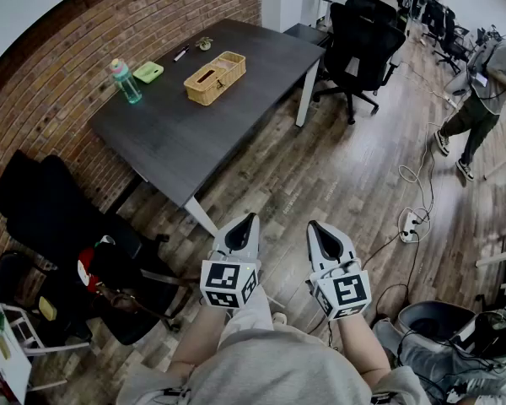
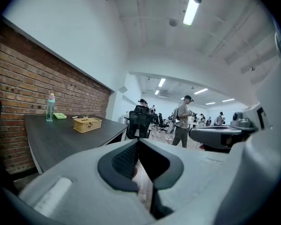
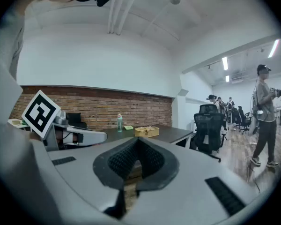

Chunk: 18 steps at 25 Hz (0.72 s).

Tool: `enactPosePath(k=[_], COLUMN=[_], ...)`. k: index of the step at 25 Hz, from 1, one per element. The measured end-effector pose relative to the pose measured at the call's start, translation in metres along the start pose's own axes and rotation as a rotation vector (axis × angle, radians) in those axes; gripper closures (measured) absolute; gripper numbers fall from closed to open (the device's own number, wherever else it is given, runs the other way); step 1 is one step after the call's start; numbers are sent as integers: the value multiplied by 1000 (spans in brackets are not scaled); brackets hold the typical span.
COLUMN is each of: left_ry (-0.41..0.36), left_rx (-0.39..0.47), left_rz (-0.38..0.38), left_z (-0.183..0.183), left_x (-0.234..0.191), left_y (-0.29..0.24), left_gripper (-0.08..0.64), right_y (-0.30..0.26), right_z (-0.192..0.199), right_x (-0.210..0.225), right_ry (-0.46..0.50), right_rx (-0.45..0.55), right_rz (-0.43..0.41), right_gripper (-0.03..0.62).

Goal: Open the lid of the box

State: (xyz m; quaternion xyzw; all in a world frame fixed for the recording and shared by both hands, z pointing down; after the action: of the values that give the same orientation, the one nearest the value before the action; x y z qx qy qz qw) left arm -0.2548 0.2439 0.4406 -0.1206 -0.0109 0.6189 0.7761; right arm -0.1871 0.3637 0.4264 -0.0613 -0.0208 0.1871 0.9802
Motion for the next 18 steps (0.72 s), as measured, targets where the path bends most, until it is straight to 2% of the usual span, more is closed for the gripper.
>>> enactPosePath(k=[4, 8, 18], left_ry=[4, -17, -33], left_rx=[7, 13, 48], left_rz=[-6, -22, -32], left_z=[15, 18, 11], left_x=[39, 55, 70], left_y=[51, 85, 111], left_gripper=[541, 541, 541], right_y=[57, 87, 113], right_z=[6, 7, 4], right_x=[-9, -26, -42], right_ry=[-30, -48, -35], right_rx=[-9, 14, 35], right_rz=[14, 1, -27], right_gripper=[591, 591, 591])
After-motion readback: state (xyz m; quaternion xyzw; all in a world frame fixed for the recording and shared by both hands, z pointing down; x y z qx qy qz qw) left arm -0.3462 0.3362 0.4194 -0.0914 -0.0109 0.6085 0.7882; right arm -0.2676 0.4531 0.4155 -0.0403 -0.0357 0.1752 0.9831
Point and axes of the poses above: the fingertips, and each gripper's own axes: y backward along the fingers, x to its right, z out of its underside, the point moved 2 cm from there along y, backward along the fingers, and after that the axes turned 1 degree about -x, right-handed, at the moved point
